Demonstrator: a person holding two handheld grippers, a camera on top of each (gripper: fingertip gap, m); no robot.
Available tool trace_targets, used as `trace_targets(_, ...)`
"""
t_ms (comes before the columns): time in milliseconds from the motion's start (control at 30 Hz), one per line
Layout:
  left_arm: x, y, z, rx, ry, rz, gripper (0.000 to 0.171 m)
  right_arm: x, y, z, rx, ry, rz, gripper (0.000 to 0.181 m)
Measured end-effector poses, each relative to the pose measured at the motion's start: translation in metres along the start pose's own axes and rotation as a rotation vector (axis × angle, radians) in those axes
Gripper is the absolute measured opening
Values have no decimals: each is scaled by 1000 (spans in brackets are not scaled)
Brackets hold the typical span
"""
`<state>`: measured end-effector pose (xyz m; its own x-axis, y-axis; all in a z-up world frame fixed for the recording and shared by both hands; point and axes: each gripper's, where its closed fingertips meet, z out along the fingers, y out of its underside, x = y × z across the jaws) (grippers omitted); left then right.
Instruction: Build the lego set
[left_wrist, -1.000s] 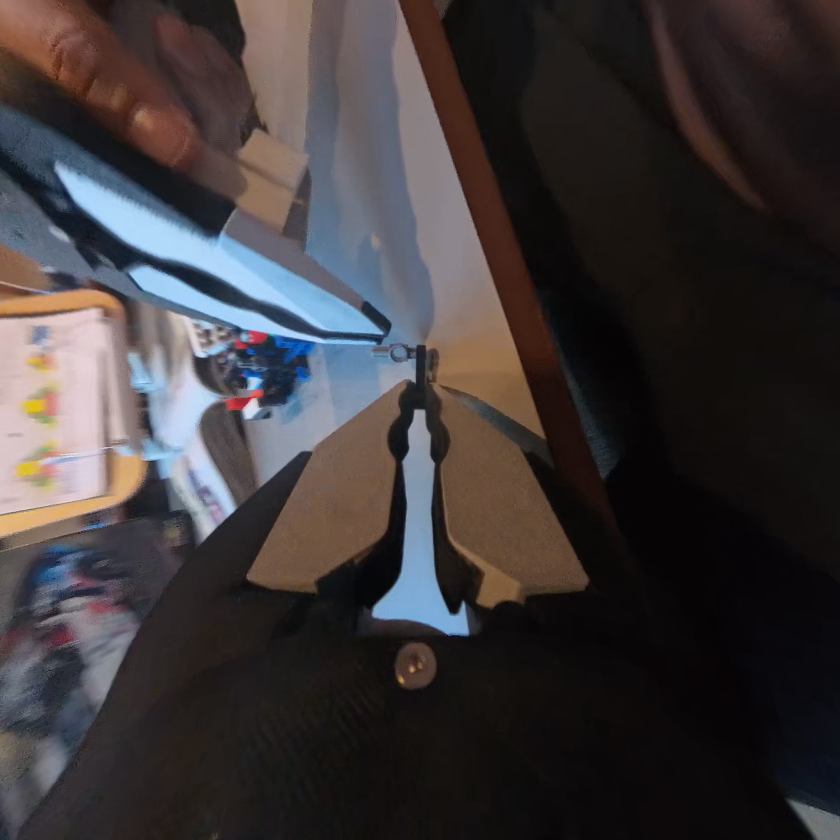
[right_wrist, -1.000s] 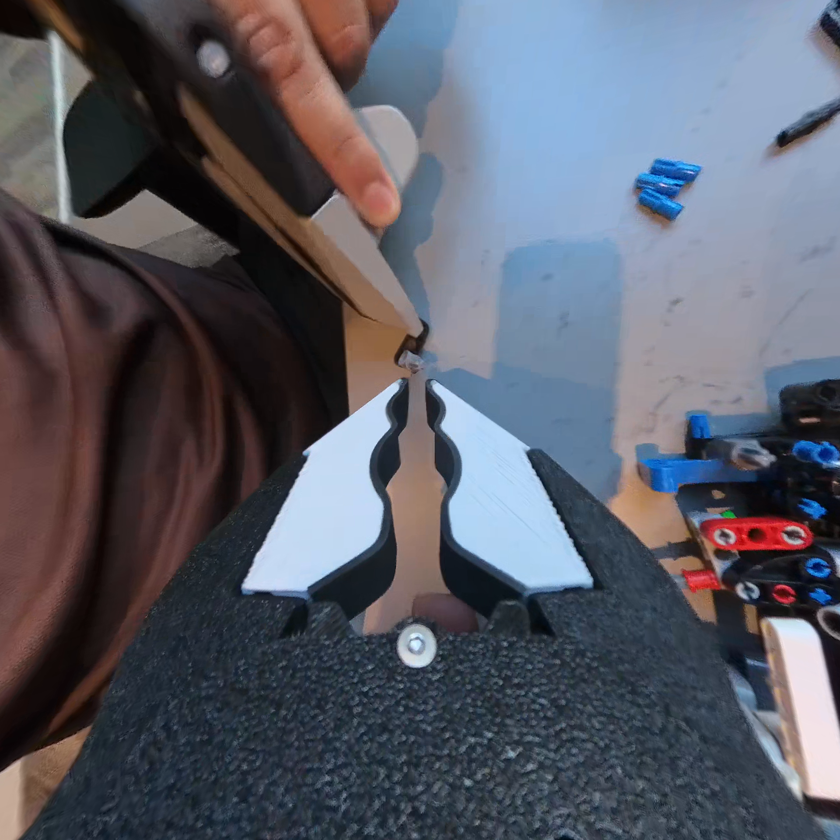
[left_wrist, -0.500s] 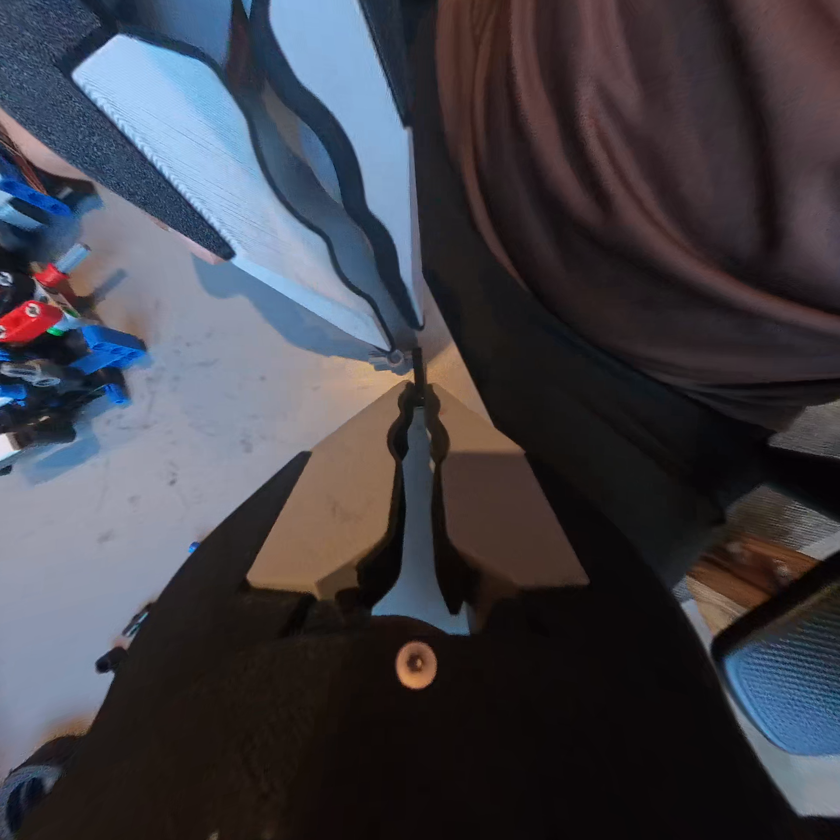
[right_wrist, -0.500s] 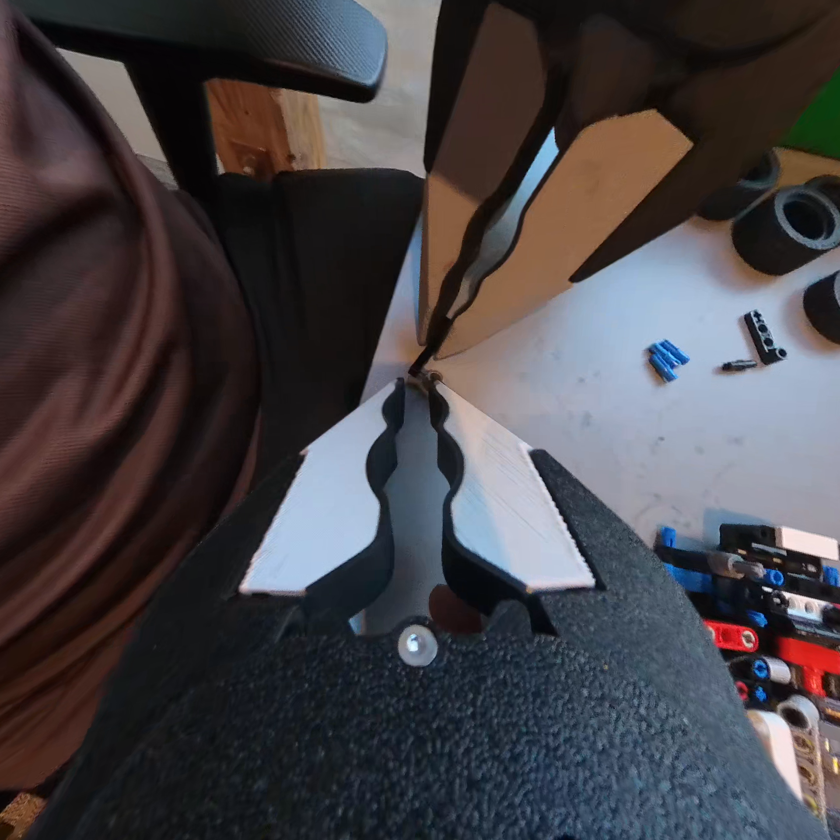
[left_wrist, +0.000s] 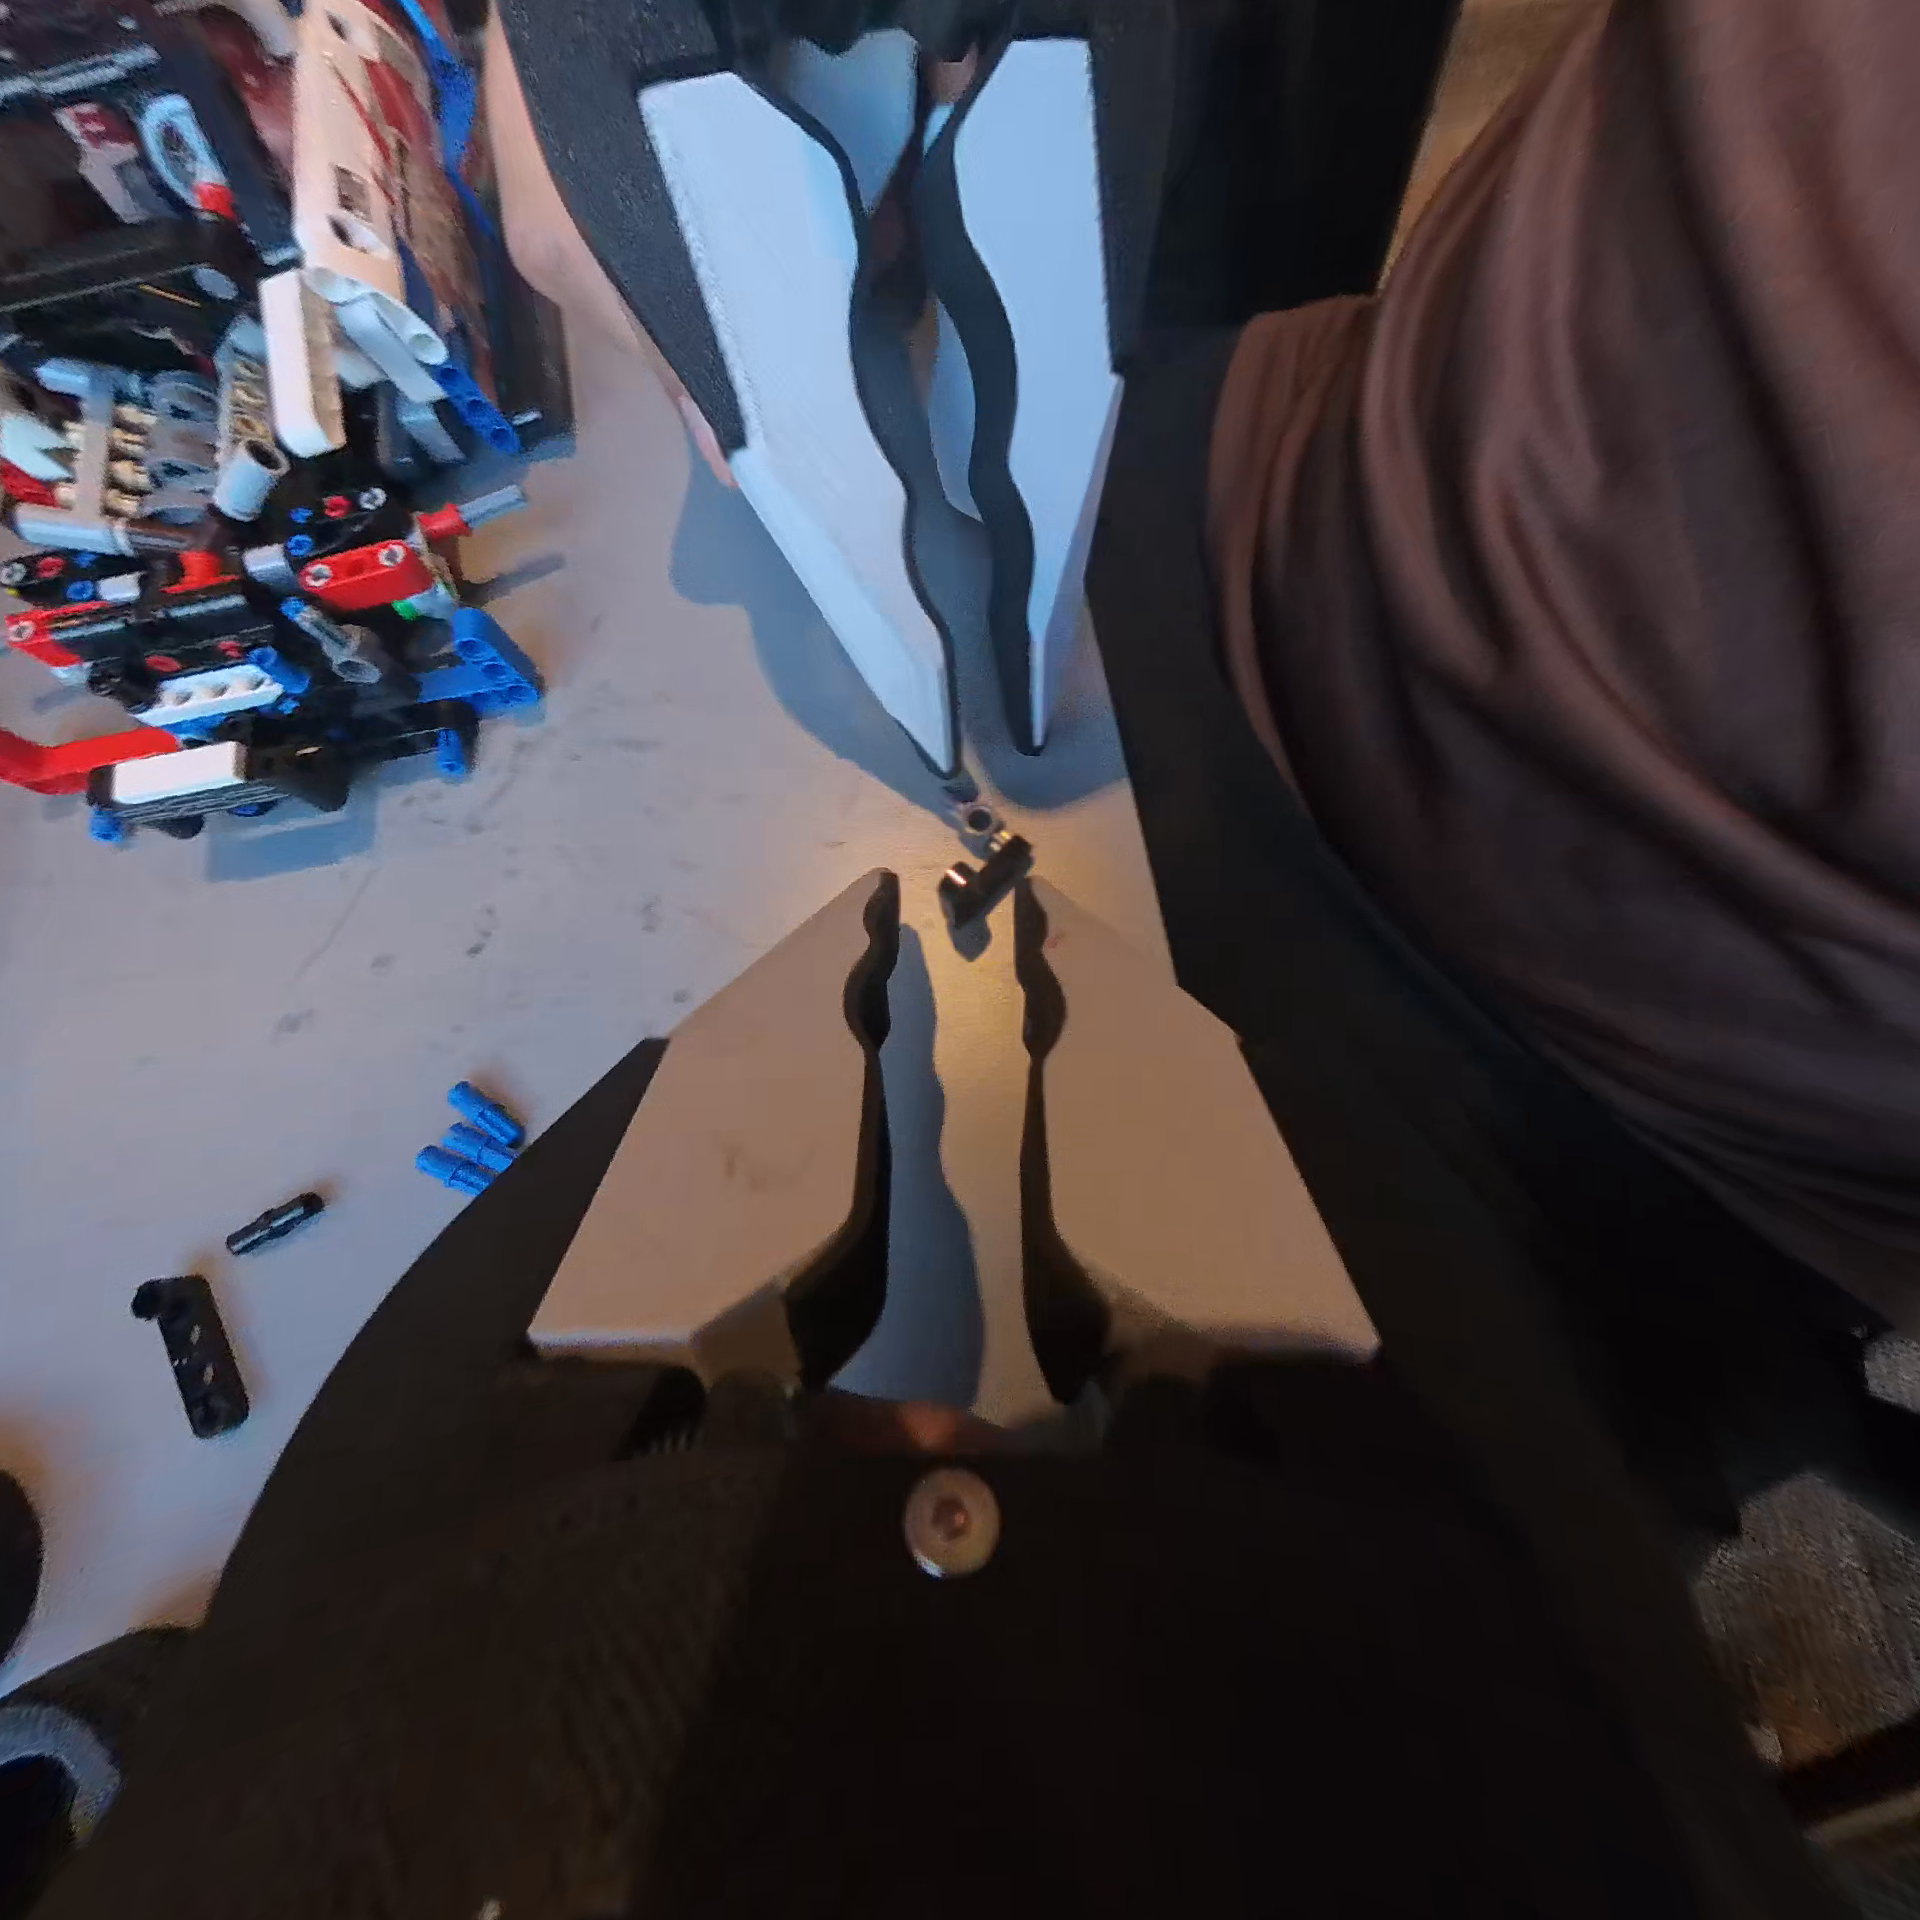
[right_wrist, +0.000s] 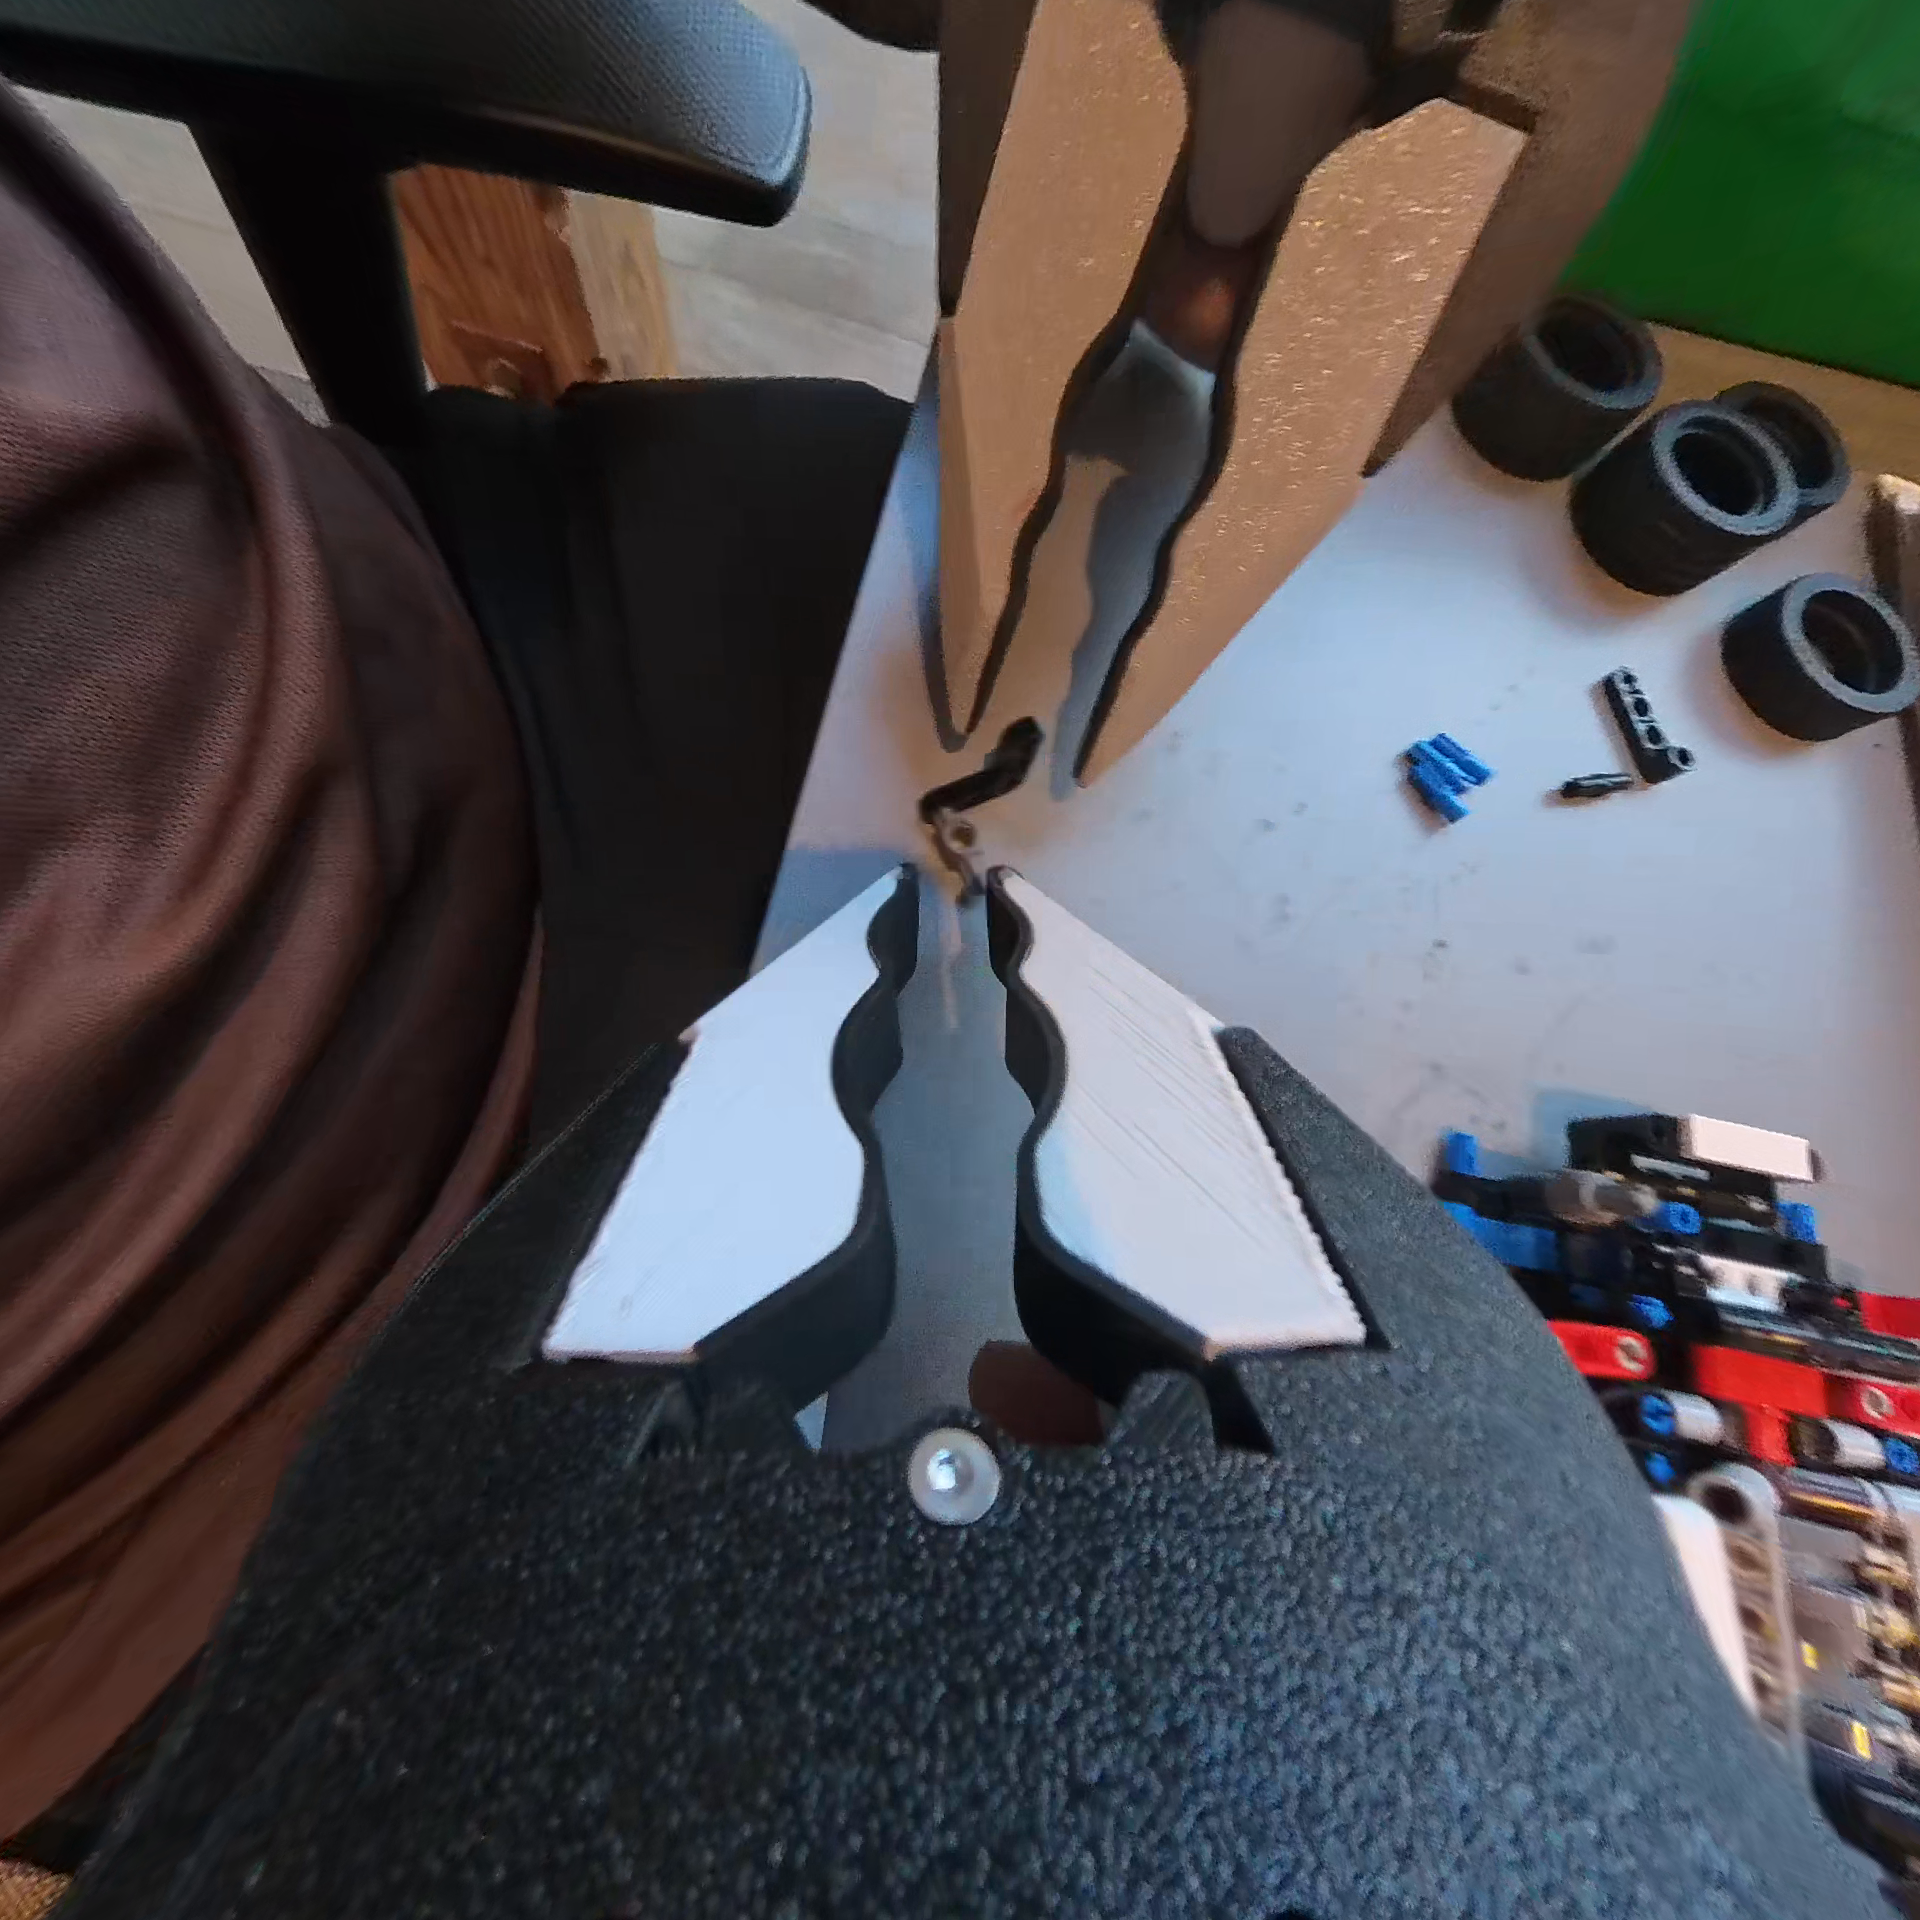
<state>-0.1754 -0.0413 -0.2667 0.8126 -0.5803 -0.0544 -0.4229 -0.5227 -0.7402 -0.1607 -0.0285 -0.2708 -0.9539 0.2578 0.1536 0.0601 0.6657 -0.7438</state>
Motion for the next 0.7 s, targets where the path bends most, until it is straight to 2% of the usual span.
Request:
trace_targets(167, 4, 6, 8, -26, 79, 15, 6, 6, 4, 4, -16, -60, -18, 13)
trace_targets(200, 7, 6, 10, -27, 102, 20, 4, 4, 6, 6, -29, -78, -33, 6)
trace_targets(367, 12, 6, 13, -33, 157, 24, 3, 2, 7, 8, -24, -111, -51, 4)
trace_targets(467, 8, 6, 14, -34, 116, 19, 2, 10, 9, 7, -33, -53, 0, 10)
trace_targets(500, 5, 6, 14, -34, 88, 10, 0, 13, 9, 5, -31, -23, 44, 22)
trace_targets(533, -2, 7, 14, -37, 34, -13, 0, 15, 8, 3, -18, -3, 94, 25)
trace_targets(633, -5, 7, 14, -39, -21, -110, 1, 19, 3, -5, 34, 75, 190, 18)
trace_targets(700, -3, 5, 15, -34, -33, -149, 0, 24, 11, -6, -7, 145, 215, 21)
